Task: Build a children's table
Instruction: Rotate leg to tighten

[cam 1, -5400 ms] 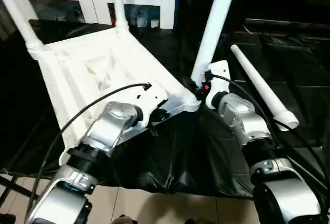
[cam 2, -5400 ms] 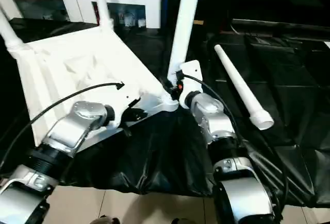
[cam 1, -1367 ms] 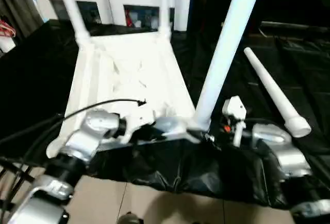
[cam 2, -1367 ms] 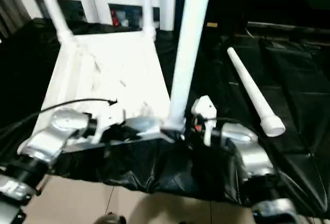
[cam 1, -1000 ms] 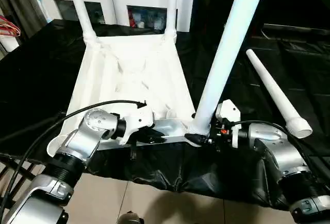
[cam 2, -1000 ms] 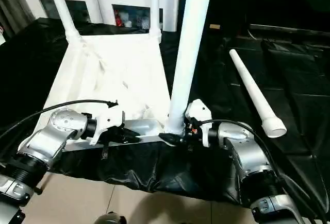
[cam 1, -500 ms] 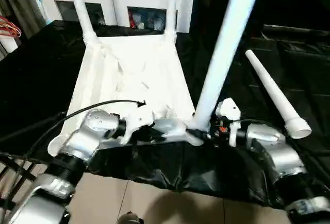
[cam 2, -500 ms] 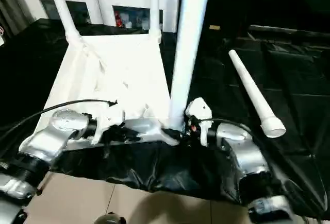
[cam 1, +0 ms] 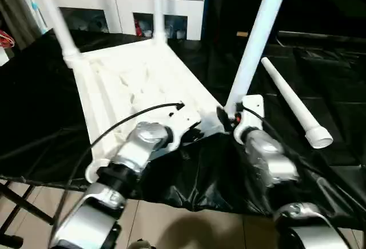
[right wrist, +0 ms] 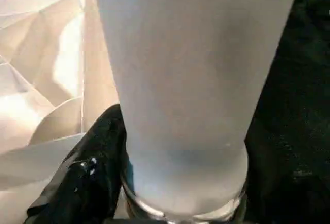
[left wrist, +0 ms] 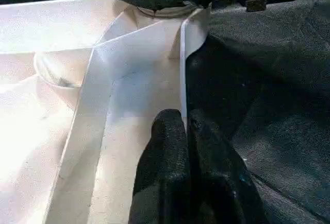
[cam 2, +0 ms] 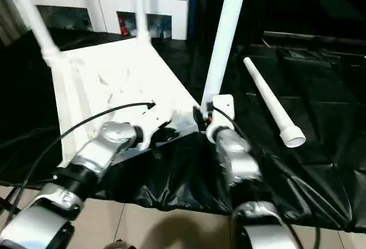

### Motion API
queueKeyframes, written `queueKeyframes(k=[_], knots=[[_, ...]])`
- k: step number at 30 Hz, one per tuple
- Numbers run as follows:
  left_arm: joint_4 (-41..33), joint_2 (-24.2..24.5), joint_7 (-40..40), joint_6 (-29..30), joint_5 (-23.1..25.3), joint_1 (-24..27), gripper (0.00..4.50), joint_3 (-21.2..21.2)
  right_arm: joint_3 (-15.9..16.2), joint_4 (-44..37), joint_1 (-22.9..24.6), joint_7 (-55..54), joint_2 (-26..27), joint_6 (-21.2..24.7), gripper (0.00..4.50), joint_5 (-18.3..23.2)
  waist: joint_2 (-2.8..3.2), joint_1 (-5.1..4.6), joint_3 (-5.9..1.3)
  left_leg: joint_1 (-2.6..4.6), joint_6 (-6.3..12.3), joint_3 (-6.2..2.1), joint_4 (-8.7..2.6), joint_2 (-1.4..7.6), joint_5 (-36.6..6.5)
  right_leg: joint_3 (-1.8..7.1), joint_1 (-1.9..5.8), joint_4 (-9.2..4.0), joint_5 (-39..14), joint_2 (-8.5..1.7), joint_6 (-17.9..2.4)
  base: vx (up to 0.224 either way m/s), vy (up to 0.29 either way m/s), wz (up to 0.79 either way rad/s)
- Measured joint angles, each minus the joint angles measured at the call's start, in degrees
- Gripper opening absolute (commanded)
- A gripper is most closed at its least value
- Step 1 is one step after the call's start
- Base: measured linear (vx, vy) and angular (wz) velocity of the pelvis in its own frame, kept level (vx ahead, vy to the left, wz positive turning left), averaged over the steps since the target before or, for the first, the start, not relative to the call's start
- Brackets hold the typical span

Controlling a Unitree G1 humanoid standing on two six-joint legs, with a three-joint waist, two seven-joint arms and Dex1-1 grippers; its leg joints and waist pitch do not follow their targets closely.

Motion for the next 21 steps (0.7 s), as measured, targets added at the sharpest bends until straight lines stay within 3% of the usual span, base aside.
queueKeyframes(k=[4,8,13,21], knots=[[-2.17,3.17,-3.95,-2.68,-0.46,1.37,0.0,-0.68,-0.31,-2.48,1.35,7.23,-0.54,0.6,3.58,2.69,-0.01,-0.77,-0.01,-0.07,-0.01,0.01,-0.18,0.01,-0.02,-0.01,-0.05,0.03,0.07,0.02,0.02,0.0,0.0,0.0],[-4.99,6.9,-9.9,-5.38,-1.98,3.39,0.0,-0.73,4.07,-3.83,3.0,17.52,-4.98,0.52,3.84,2.32,-0.01,-0.7,0.0,-0.13,-0.02,0.0,-0.46,0.08,-0.02,-0.07,-0.25,0.03,0.17,0.11,-0.29,0.0,0.0,0.0],[-6.12,11.88,-17.91,-8.49,-4.04,4.36,0.0,-0.9,9.06,-8.81,6.36,34.14,-12.95,0.84,3.84,2.63,-0.04,0.49,0.01,-0.26,-0.01,0.03,-0.45,0.08,-0.02,-0.05,-0.29,-0.03,0.1,0.11,-0.29,0.0,0.0,0.0],[-7.25,16.59,-27.1,-11.28,-6.09,5.65,0.0,-1.14,13.55,-14.9,8.84,51.23,-19.62,3.19,3.84,5.0,-0.06,0.95,0.01,-0.29,-0.01,0.05,-0.34,0.1,-0.01,0.0,-0.24,0.01,0.09,0.1,-0.26,0.0,0.0,0.0]])
